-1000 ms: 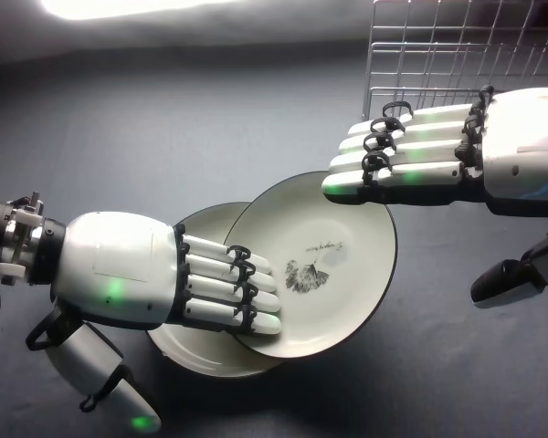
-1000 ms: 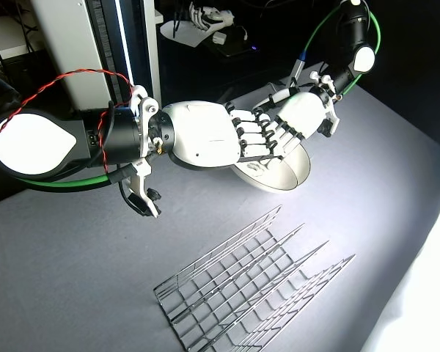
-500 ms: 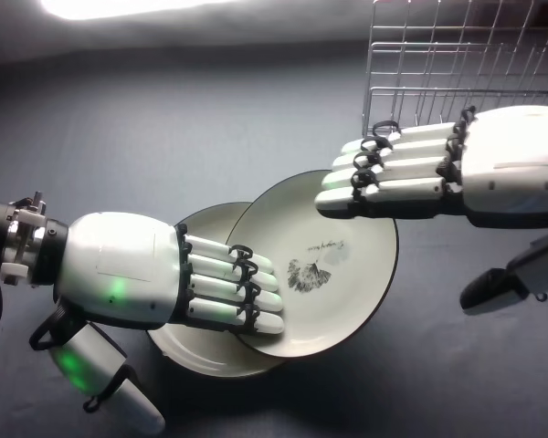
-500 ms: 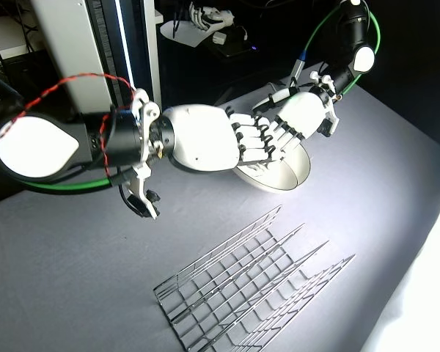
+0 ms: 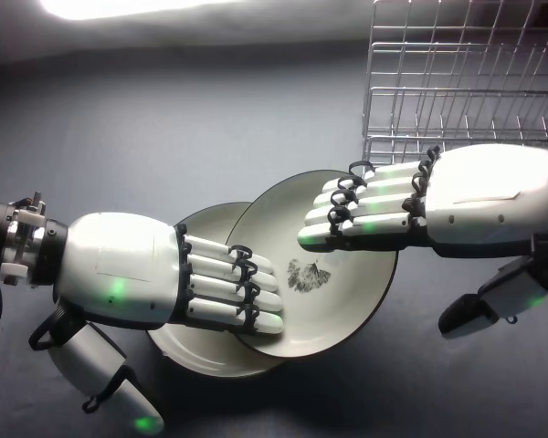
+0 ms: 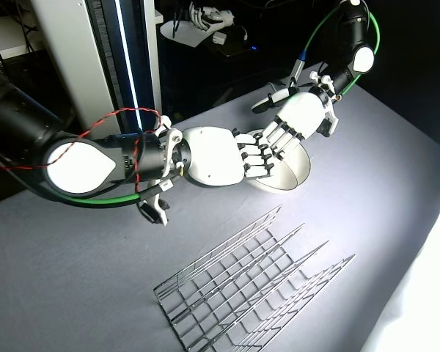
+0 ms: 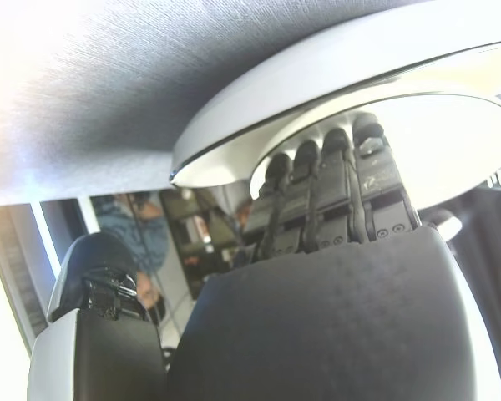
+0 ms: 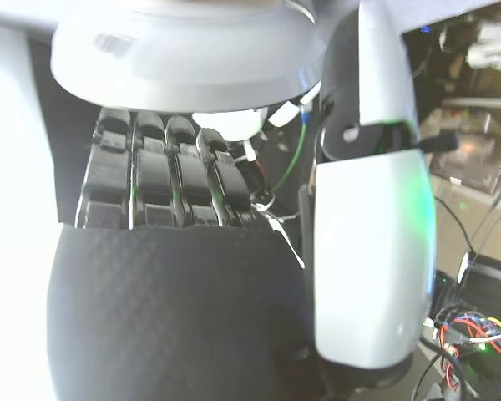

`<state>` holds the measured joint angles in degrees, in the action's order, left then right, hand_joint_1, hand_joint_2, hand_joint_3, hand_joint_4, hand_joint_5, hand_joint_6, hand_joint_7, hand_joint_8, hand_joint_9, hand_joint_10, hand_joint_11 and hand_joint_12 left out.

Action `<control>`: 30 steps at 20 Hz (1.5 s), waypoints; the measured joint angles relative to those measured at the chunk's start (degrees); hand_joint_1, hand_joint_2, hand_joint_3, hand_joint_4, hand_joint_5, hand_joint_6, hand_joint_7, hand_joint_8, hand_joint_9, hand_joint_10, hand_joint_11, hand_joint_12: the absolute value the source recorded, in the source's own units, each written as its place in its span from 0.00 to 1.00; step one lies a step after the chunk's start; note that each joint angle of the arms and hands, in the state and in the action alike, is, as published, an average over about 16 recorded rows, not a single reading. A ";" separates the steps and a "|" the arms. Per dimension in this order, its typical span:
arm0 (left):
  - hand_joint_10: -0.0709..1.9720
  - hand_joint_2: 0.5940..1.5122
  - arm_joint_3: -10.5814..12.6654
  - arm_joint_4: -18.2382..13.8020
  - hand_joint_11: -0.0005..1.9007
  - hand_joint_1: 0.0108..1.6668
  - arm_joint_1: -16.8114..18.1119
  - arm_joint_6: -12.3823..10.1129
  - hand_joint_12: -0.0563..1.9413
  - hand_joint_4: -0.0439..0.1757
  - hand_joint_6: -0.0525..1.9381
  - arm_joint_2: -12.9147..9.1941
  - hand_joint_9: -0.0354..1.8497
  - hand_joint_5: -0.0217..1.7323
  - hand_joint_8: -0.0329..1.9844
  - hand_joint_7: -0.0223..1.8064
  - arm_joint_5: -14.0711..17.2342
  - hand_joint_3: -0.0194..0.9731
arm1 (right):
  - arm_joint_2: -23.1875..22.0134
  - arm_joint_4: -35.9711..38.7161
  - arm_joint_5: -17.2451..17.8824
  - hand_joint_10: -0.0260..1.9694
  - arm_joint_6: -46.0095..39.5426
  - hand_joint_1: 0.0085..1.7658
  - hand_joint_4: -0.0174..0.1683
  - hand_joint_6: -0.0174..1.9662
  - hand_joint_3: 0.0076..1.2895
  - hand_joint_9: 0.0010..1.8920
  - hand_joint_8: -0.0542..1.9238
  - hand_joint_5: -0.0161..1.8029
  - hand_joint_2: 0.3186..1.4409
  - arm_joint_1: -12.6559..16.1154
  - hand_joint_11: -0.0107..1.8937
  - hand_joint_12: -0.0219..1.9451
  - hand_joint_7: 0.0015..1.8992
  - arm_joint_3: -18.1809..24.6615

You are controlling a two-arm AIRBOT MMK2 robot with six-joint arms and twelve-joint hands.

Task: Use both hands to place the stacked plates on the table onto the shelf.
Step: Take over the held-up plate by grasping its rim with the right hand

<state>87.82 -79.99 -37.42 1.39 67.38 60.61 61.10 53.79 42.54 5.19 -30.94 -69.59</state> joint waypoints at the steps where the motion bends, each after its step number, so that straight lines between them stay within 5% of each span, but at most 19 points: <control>1: 0.03 0.55 0.01 0.01 0.01 0.00 -0.01 0.00 0.02 0.19 0.02 0.00 0.01 0.01 0.01 0.00 0.01 0.04 | 0.54 -0.02 -0.05 0.02 0.01 0.66 0.08 0.02 0.01 0.01 0.03 0.02 0.53 -0.15 0.01 0.02 0.01 -0.36; 23: 0.03 0.56 0.03 0.98 0.01 0.00 -0.33 -0.07 0.02 0.19 0.02 0.04 0.01 0.01 0.01 0.00 0.04 0.04 | 9.91 0.67 -2.91 0.02 -0.21 0.66 0.08 0.02 0.01 0.01 0.03 0.02 0.54 2.57 0.02 0.03 0.01 -7.61; 30: 0.03 0.56 0.03 1.21 0.01 0.00 -0.38 -0.16 0.02 0.19 0.02 0.03 0.01 0.01 0.01 0.00 0.05 0.04 | 10.79 0.97 -2.89 0.05 -0.18 0.66 0.08 0.03 0.01 0.07 0.05 0.10 0.57 2.70 0.02 0.34 0.08 -7.69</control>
<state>87.85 -78.78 -37.80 1.23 67.41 60.66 71.89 54.76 39.64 5.01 -28.24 -77.28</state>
